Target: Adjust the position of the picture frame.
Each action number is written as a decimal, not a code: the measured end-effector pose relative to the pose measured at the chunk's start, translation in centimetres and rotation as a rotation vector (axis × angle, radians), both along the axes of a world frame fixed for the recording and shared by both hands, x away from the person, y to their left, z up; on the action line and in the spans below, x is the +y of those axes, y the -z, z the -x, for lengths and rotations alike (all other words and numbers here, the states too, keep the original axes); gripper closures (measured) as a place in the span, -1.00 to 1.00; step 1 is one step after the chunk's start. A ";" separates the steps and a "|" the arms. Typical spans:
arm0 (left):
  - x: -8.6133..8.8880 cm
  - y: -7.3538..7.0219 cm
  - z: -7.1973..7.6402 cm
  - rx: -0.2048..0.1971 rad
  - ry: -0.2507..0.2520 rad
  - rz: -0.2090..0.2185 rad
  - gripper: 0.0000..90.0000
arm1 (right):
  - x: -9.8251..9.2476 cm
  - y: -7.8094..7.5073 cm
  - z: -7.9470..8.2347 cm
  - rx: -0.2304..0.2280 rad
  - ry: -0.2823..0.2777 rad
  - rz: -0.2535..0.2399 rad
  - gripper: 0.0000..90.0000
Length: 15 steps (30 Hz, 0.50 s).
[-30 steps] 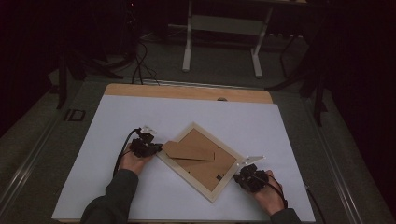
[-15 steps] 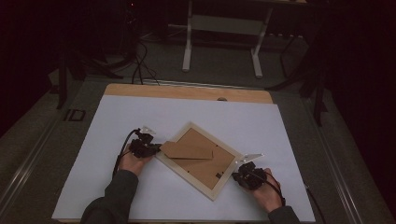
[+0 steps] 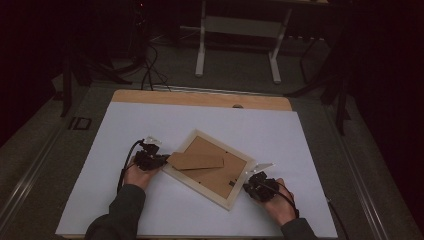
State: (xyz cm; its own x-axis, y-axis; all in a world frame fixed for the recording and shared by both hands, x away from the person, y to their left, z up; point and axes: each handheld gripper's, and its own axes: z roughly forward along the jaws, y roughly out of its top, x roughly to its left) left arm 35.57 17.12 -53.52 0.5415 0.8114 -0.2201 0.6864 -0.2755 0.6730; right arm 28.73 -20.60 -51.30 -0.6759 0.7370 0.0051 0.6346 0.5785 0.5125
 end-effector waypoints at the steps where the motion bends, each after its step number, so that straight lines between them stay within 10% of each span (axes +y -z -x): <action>1: 0.1 0.0 0.0 0.001 -0.001 -0.001 1.00 | 0.2 0.0 0.1 0.003 -0.008 0.000 1.00; 15: 1.0 0.0 0.0 0.002 -0.033 0.004 1.00 | 1.2 0.0 -0.6 0.011 -0.006 -0.010 1.00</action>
State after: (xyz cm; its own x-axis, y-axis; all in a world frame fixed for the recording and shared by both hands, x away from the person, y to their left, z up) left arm 35.55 18.09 -53.55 0.5137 0.8280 -0.2247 0.6965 -0.2495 0.6727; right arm 29.32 -19.45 -51.31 -0.6804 0.7325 0.0195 0.6365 0.5776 0.5111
